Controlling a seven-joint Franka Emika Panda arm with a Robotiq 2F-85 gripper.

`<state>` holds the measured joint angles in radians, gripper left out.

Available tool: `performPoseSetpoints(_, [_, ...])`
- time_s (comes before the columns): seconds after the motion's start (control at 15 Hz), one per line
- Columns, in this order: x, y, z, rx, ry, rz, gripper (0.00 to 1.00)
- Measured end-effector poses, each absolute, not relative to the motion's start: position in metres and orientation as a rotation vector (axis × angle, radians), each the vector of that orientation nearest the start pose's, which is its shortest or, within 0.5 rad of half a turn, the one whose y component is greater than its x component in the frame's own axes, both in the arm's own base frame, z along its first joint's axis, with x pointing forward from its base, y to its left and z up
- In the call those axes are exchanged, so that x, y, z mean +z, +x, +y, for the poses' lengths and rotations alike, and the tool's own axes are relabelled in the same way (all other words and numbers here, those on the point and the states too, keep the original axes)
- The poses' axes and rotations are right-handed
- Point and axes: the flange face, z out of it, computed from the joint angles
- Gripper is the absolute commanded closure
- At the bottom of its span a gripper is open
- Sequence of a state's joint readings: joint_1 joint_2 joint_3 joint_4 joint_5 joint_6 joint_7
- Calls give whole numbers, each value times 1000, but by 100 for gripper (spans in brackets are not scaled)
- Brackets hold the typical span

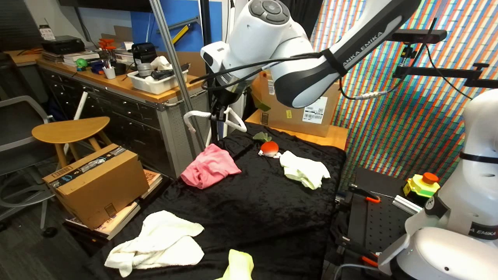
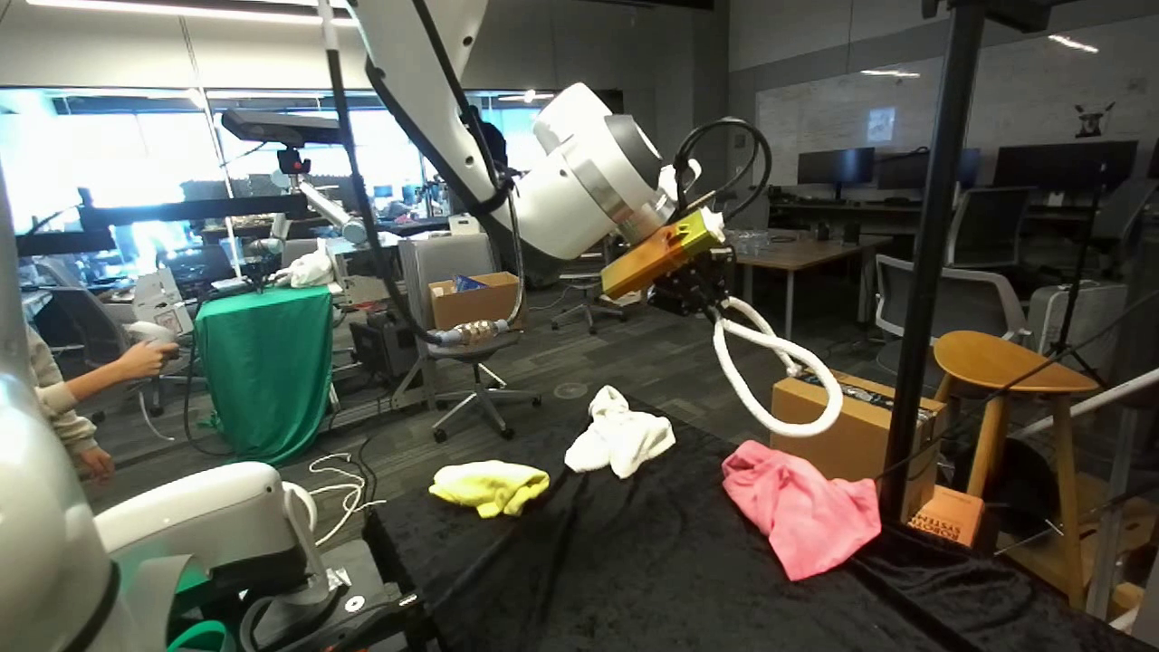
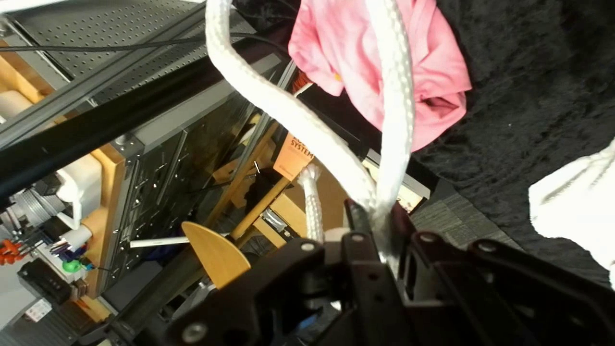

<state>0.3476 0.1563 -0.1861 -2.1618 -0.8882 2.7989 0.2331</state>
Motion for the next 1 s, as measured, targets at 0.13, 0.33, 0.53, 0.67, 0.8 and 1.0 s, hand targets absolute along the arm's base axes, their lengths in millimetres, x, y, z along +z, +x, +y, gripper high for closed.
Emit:
performPoseSetpoints(0.13, [363,587,132,-910,-3247,-1169,96])
performPoseSetpoints(0.33, [352,610,134,-856,-3301,-1127,96])
performPoseSetpoints(0.53, [339,628,139,-794,-3346,-1118,96])
performPoseSetpoints(0.67, [333,636,142,-756,-3367,-1109,96])
performPoseSetpoints(0.8, [328,644,143,-727,-3387,-1098,67])
performPoseSetpoints(1.0, [324,653,141,-694,-3416,-1080,47])
